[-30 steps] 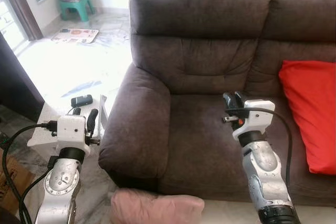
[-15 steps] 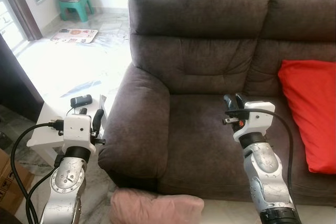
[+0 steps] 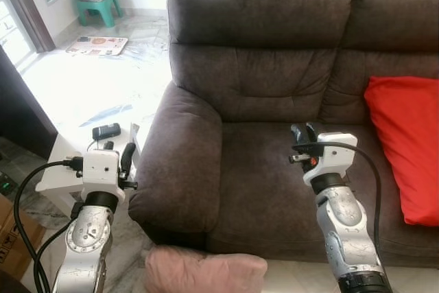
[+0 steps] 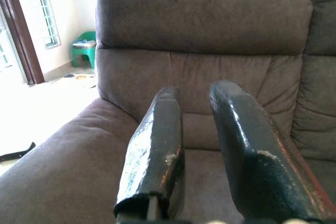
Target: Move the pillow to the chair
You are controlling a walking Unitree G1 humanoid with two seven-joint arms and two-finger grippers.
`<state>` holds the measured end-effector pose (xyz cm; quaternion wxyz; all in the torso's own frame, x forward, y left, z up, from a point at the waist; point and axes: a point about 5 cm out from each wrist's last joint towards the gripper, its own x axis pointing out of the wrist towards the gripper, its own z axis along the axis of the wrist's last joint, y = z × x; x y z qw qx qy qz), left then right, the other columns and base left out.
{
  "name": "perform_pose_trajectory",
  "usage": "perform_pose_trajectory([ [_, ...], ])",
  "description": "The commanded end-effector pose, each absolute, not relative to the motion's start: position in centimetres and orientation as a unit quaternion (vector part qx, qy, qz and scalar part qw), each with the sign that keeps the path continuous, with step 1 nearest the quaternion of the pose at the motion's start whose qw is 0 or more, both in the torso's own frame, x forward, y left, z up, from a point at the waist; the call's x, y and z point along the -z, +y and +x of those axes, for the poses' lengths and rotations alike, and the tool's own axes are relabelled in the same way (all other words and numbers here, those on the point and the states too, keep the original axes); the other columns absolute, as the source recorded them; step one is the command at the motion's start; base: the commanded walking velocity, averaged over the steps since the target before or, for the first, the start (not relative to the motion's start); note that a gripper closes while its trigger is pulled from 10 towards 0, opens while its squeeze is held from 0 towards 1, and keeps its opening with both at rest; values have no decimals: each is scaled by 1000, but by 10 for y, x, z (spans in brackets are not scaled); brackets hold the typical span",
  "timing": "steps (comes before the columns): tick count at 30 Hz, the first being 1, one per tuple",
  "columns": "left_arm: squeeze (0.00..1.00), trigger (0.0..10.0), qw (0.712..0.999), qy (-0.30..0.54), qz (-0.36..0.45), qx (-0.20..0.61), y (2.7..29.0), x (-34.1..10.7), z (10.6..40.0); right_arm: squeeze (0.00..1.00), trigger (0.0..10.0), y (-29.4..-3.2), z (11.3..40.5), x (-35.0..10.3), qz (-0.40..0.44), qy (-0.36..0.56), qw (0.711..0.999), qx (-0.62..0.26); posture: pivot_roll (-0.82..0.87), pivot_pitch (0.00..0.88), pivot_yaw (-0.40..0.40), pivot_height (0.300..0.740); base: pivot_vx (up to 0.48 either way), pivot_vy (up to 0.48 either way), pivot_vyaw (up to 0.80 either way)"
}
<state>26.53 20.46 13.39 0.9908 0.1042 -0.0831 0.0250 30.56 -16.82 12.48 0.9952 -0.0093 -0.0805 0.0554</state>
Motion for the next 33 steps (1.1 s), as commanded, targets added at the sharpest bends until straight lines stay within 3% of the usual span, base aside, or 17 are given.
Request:
perform_pose_trajectory([
  [1, 0, 10000, 990, -86, 105, -29, 205, -136, 265, 0, 10000, -167, 308, -134, -11, -94, 994, -59, 63, 58, -18, 721, 0, 0, 0],
  [20, 0, 10000, 990, -87, 104, -28, 203, -135, 265, 0, 10000, -163, 308, -132, -18, -90, 993, -73, 61, 53, -18, 597, 0, 0, 0],
  [33, 0, 10000, 991, -84, 105, -30, 203, -135, 264, 0, 10000, -160, 307, -129, -19, -85, 993, -82, 66, 64, -22, 597, 0, 0, 0],
])
